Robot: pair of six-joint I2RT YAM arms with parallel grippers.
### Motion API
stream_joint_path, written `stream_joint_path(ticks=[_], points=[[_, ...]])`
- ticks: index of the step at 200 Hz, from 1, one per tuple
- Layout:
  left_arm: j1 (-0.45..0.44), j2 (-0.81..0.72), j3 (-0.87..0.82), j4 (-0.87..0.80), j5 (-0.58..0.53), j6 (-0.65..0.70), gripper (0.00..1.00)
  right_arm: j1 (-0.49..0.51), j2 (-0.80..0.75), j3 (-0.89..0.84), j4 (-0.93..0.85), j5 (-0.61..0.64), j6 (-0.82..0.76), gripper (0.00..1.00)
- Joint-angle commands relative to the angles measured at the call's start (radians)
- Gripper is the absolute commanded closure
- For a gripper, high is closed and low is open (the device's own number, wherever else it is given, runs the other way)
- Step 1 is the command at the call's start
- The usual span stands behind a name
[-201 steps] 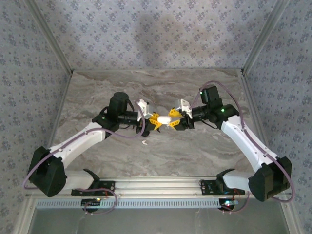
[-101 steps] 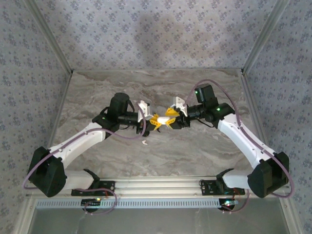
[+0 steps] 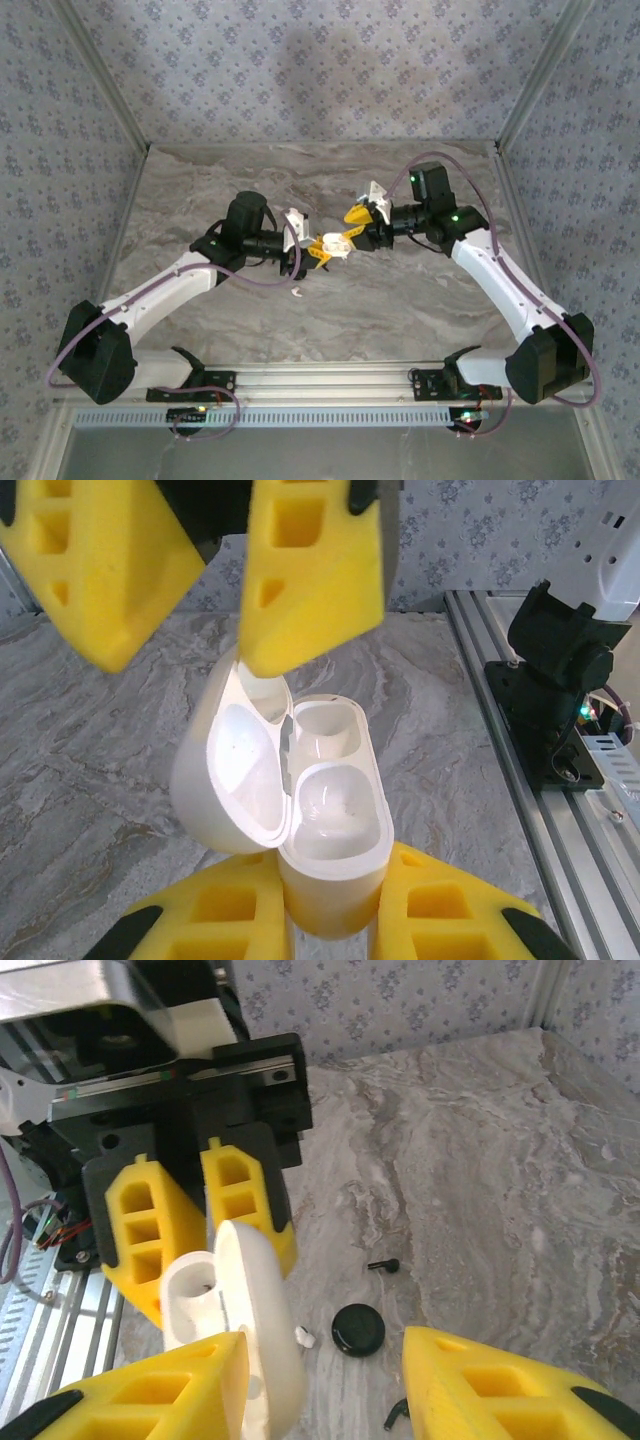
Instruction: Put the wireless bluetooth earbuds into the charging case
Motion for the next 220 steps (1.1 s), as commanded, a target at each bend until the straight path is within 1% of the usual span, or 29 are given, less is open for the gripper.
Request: stream_joint_path(ticks=[1, 21, 37, 59, 86, 107, 135, 140, 158, 180, 208, 212, 220], points=[[-0.005, -0.01, 0.002, -0.008, 0.038, 0.016, 0.87, -0.006, -0.006, 0.023, 0.016, 0.017, 0.048, 0.54], [-0.002, -0.006, -0.004, 0.004, 0.038, -0.004, 0.89, -0.008, -0.015, 0.021, 0.019, -0.001, 0.064, 0.53], [0.013, 0.0, -0.023, 0.055, 0.038, -0.061, 0.89, -0.008, -0.031, 0.022, 0.022, -0.002, 0.094, 0.51], [0.04, -0.004, -0.057, 0.144, -0.004, -0.168, 0.9, -0.013, -0.047, 0.033, 0.016, 0.083, 0.235, 0.48], [0.071, -0.025, -0.112, 0.222, -0.082, -0.262, 0.91, -0.029, -0.052, 0.073, -0.056, 0.161, 0.378, 0.46], [0.098, -0.042, -0.152, 0.283, -0.129, -0.33, 0.91, -0.037, -0.049, 0.069, -0.101, 0.285, 0.533, 0.46], [0.136, -0.062, -0.199, 0.35, -0.217, -0.398, 0.91, -0.039, -0.05, 0.052, -0.173, 0.498, 0.721, 0.5], [0.143, -0.065, -0.209, 0.358, -0.228, -0.41, 0.91, -0.038, -0.05, 0.015, -0.19, 0.533, 0.754, 0.5], [0.175, -0.074, -0.241, 0.394, -0.251, -0.455, 0.91, -0.034, -0.051, -0.018, -0.21, 0.624, 0.858, 0.52], [0.2, -0.082, -0.275, 0.424, -0.257, -0.479, 0.91, 0.001, -0.013, -0.015, -0.276, 0.672, 0.874, 0.52], [0.219, -0.079, -0.303, 0.448, -0.287, -0.51, 0.91, 0.063, 0.081, 0.034, -0.376, 0.762, 0.873, 0.5], [0.222, -0.078, -0.307, 0.456, -0.294, -0.518, 0.91, 0.073, 0.097, 0.073, -0.385, 0.776, 0.876, 0.49], [0.23, -0.077, -0.317, 0.468, -0.307, -0.529, 0.91, 0.083, 0.12, 0.087, -0.395, 0.784, 0.881, 0.49]])
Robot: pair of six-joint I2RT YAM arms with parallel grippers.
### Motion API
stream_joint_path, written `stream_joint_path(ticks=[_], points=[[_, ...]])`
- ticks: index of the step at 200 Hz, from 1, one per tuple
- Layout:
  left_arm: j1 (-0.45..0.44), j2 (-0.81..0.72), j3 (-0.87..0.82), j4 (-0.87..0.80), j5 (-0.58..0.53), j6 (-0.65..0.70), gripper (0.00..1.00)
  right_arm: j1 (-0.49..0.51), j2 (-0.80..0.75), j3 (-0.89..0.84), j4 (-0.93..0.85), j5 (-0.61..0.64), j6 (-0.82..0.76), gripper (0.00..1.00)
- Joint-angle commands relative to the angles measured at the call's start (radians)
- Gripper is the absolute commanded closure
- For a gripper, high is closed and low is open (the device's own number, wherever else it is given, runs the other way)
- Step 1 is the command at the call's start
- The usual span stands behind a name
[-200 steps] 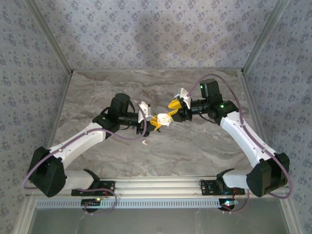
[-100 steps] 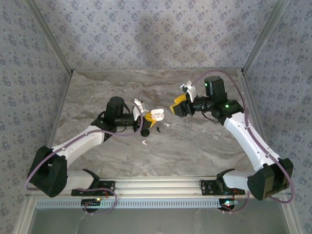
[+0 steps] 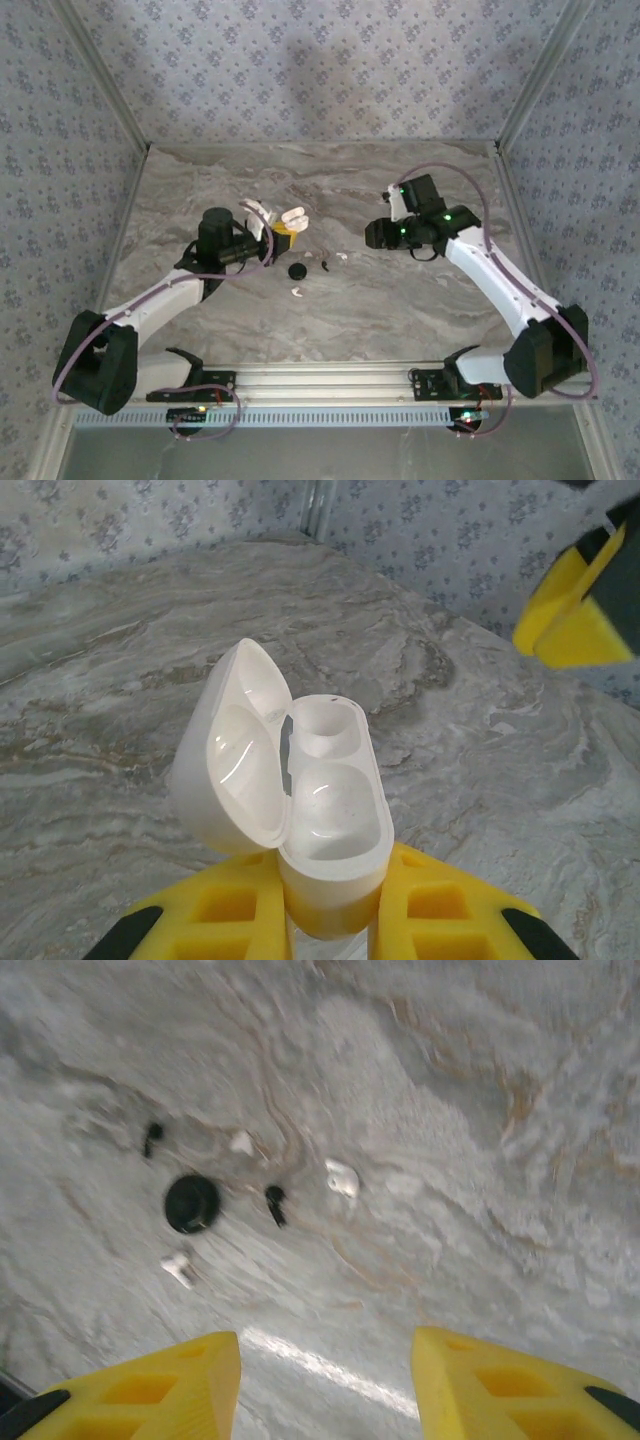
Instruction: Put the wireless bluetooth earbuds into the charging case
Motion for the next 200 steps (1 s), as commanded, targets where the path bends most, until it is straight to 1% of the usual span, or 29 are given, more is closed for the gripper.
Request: stream_joint_path(ticks=[1, 14, 18, 26, 60, 83, 107, 117, 131, 153, 172, 200], points=[[0.019, -0.017, -0.02, 0.089, -0.041, -0.058, 0.91, 0.039, 0.067, 0.078, -0.102, 0.107, 0.05, 0.49], [0.023, -0.018, -0.029, 0.082, -0.087, -0.065, 0.91, 0.05, 0.107, 0.094, -0.091, 0.055, 0.038, 0.49], [0.024, -0.019, -0.033, 0.077, -0.103, -0.064, 0.91, 0.051, 0.123, 0.095, -0.082, 0.024, 0.036, 0.5], [0.028, -0.022, -0.044, 0.073, -0.123, -0.064, 0.91, 0.057, 0.146, 0.098, -0.081, 0.014, 0.044, 0.52], [0.044, -0.049, -0.093, 0.084, -0.184, -0.088, 0.91, 0.108, 0.234, 0.122, -0.076, 0.13, 0.062, 0.53], [0.054, -0.067, -0.105, 0.058, -0.245, -0.1, 0.91, 0.116, 0.322, 0.202, -0.132, 0.174, 0.088, 0.53], [0.068, -0.084, -0.12, 0.065, -0.256, -0.111, 0.91, 0.125, 0.454, 0.319, -0.236, 0.185, 0.073, 0.54], [0.072, -0.09, -0.125, 0.063, -0.257, -0.111, 0.91, 0.128, 0.512, 0.37, -0.278, 0.179, 0.059, 0.54], [0.075, -0.097, -0.125, 0.054, -0.255, -0.107, 0.91, 0.13, 0.583, 0.432, -0.326, 0.147, 0.066, 0.56], [0.078, -0.108, -0.127, 0.044, -0.258, -0.099, 0.9, 0.134, 0.647, 0.481, -0.316, 0.125, 0.095, 0.56], [0.081, -0.112, -0.127, 0.04, -0.259, -0.096, 0.9, 0.132, 0.686, 0.5, -0.307, 0.109, 0.146, 0.54], [0.082, -0.109, -0.127, 0.041, -0.254, -0.096, 0.9, 0.126, 0.744, 0.521, -0.293, 0.094, 0.179, 0.51]])
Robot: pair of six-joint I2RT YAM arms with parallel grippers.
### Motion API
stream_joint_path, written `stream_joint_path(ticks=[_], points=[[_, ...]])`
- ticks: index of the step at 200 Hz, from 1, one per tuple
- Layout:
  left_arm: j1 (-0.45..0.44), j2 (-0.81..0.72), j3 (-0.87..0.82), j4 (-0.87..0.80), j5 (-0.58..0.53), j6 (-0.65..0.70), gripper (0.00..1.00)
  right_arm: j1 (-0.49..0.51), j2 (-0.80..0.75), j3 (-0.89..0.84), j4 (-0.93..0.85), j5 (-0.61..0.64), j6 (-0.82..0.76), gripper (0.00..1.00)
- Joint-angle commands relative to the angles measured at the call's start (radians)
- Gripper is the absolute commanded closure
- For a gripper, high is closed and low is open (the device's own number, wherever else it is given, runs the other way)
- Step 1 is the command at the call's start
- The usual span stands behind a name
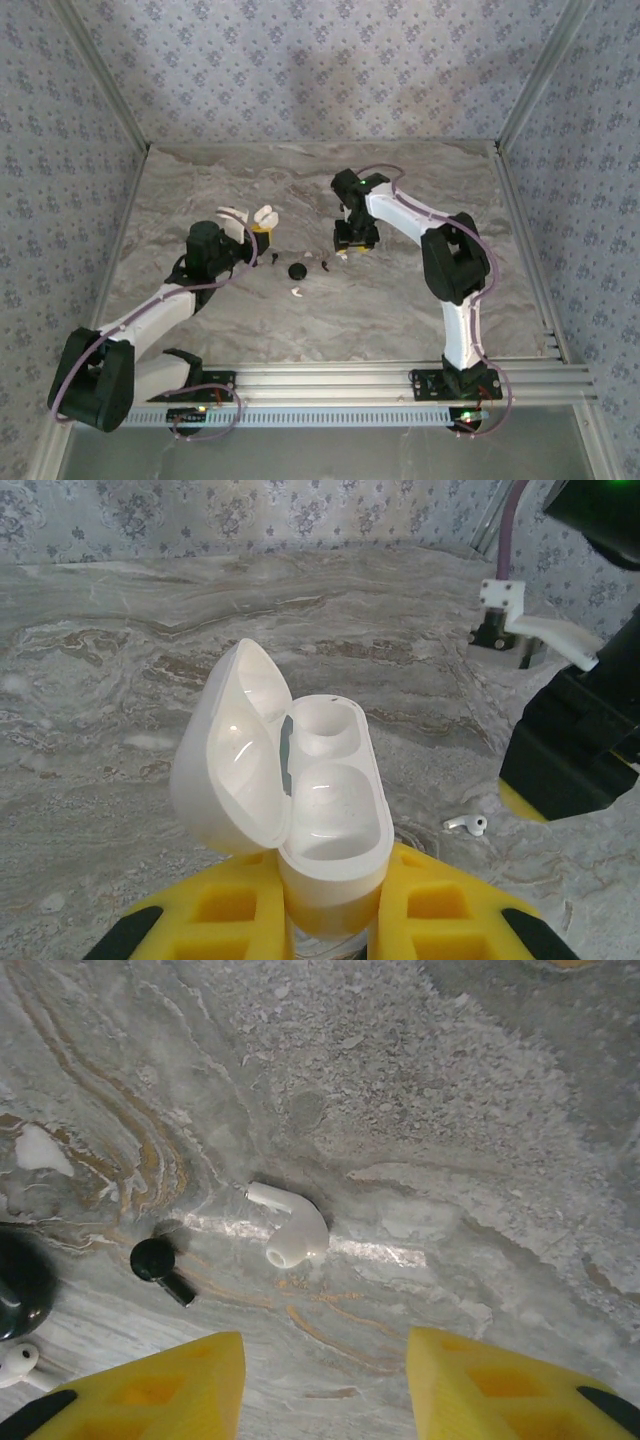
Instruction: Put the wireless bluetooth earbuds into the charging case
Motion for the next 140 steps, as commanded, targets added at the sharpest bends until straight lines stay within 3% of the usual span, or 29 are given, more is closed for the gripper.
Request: stream_joint_path(ticks=[1, 69, 140], points=[[0.011, -0.019, 0.003, 0.004, 0.002, 0.0, 0.9, -0.001, 0.045, 0.043, -0.031, -0.028, 0.062, 0.51], [0.011, -0.016, 0.012, 0.003, 0.028, 0.01, 0.9, -0.002, 0.122, 0.063, 0.005, -0.057, 0.082, 0.51], [0.011, -0.01, 0.023, -0.005, 0.04, 0.021, 0.9, -0.008, 0.156, 0.069, 0.037, -0.067, 0.085, 0.59]])
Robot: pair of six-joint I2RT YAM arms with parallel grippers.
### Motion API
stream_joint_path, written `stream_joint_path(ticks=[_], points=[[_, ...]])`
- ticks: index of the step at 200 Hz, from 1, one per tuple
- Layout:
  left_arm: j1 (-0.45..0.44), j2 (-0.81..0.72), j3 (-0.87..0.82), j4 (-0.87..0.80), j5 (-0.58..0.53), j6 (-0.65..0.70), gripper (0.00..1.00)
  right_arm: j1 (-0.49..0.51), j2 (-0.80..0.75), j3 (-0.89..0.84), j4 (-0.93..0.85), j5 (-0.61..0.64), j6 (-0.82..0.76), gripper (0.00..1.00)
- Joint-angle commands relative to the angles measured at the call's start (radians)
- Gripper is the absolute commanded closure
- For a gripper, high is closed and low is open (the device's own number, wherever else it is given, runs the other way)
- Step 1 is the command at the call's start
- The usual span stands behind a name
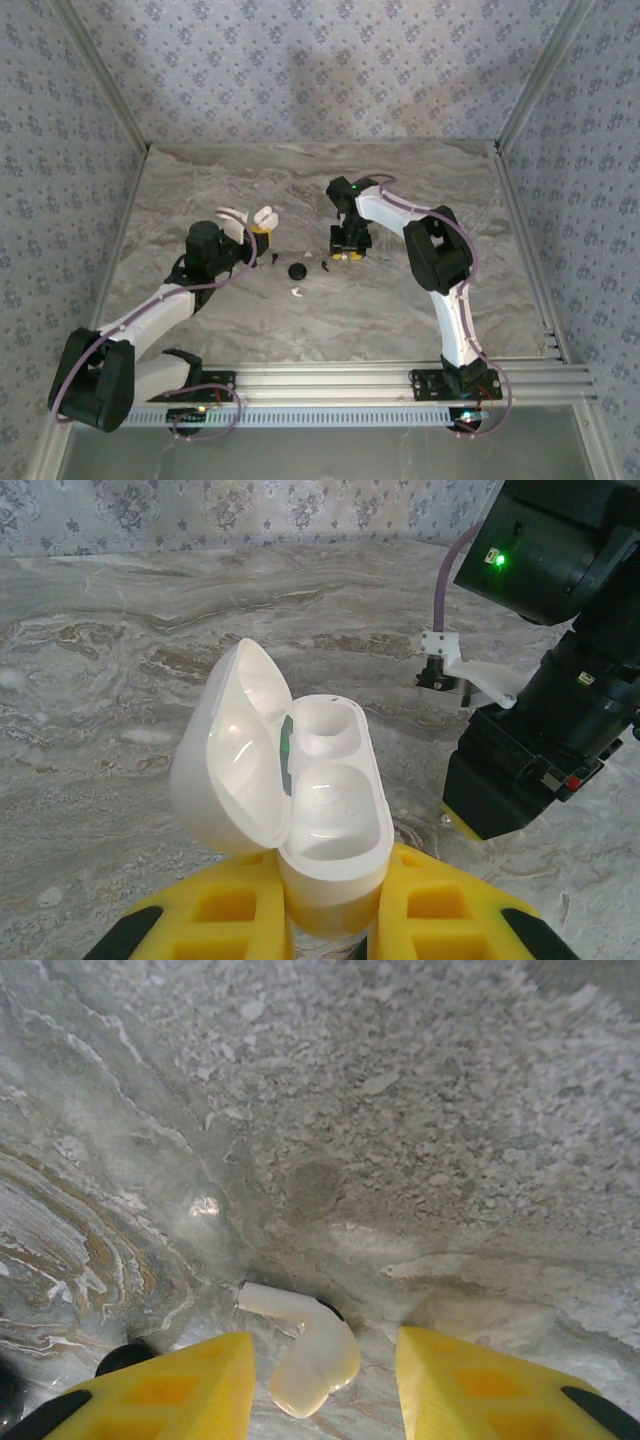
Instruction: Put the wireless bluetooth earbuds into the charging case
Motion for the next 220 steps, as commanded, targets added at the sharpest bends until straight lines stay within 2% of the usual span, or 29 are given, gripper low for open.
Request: stream_joint_path(ticks=[1, 101, 151, 187, 220], points=[[0.004, -0.01, 0.023, 0.008, 0.024, 0.017, 0.9, -0.007, 0.022, 0.031, 0.001, -0.013, 0.016, 0.59], [0.004, -0.007, 0.035, -0.017, 0.035, 0.031, 0.9, -0.021, -0.006, 0.009, -0.013, 0.015, -0.055, 0.71], [0.005, -0.009, 0.046, -0.032, 0.054, 0.041, 0.9, -0.026, -0.04, -0.031, -0.026, 0.009, -0.106, 0.72], [0.003, -0.01, 0.043, -0.023, 0.075, 0.041, 0.9, -0.013, -0.114, -0.128, -0.014, -0.004, -0.122, 0.72], [0.001, -0.004, 0.053, -0.034, 0.11, 0.065, 0.9, 0.011, -0.173, -0.191, -0.033, -0.012, -0.218, 0.71]])
